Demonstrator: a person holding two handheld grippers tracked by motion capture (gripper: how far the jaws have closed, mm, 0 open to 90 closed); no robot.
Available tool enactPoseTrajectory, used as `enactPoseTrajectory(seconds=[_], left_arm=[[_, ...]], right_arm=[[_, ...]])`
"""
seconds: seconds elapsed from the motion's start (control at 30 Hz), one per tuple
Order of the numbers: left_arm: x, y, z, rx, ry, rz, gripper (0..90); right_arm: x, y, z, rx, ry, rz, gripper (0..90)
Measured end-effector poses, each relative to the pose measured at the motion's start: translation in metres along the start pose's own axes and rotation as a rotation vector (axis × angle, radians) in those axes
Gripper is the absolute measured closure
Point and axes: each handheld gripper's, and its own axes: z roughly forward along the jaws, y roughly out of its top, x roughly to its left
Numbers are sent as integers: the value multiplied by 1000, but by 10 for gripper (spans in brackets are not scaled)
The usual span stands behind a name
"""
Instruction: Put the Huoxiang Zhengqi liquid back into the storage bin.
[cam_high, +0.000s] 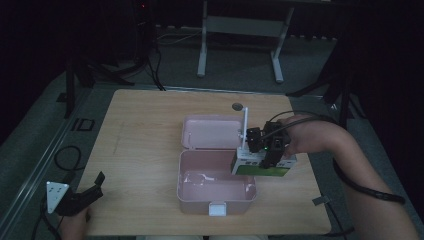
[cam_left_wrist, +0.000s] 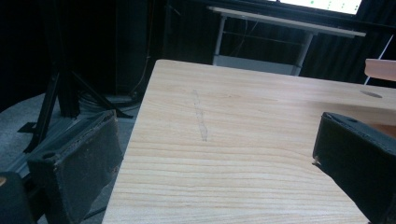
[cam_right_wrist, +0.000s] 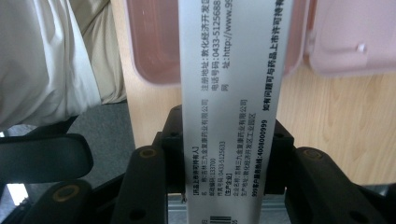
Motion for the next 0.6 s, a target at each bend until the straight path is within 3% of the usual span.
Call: enactPoseTrajectory(seconds=[0.37,0.6], left_arm=[[0,0,0,-1,-3,-2,11],[1,0,0,-2,-5,-3,11]], right_arm=[[11,49,3,-15,11,-82,618],[13,67,15,-14,31,-92,618]])
